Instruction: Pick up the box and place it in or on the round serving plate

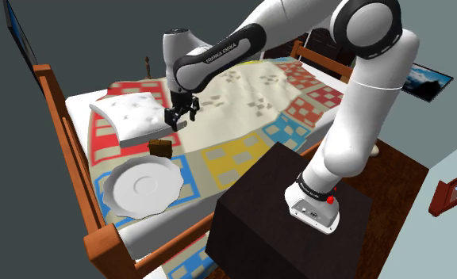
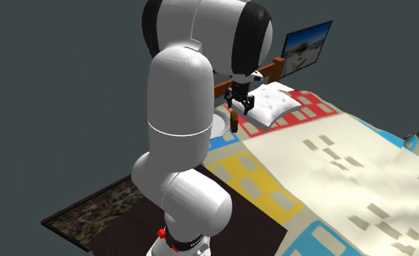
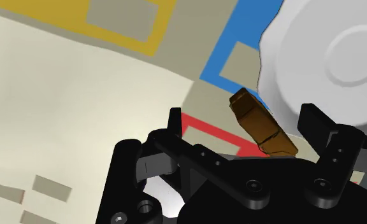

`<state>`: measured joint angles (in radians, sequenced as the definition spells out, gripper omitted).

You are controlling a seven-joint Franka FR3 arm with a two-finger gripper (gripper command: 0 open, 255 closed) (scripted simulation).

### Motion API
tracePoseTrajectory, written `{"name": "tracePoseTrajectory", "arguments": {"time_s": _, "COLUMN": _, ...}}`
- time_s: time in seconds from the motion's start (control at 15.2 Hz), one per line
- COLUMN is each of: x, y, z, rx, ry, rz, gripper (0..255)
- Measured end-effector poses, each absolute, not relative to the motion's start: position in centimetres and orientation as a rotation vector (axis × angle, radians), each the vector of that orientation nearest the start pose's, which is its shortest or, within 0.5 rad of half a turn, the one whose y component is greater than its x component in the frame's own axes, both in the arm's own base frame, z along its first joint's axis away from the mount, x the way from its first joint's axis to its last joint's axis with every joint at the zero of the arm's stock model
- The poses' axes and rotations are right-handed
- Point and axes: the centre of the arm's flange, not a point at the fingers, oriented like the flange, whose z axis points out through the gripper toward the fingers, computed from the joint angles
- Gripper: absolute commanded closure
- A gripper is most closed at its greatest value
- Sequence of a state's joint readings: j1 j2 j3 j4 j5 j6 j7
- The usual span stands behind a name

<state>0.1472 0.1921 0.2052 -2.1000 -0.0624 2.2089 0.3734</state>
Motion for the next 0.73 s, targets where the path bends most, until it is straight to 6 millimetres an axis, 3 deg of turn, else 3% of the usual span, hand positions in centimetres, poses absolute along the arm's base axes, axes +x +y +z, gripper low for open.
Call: {"name": "tracePoseTrajectory", "arguments": {"time_s": 0.73, "x": 62.1, "y": 26.1, "z": 24.4, "rx": -3.193, "ry": -0.029, "rz": 0.04, "gripper": 0}}
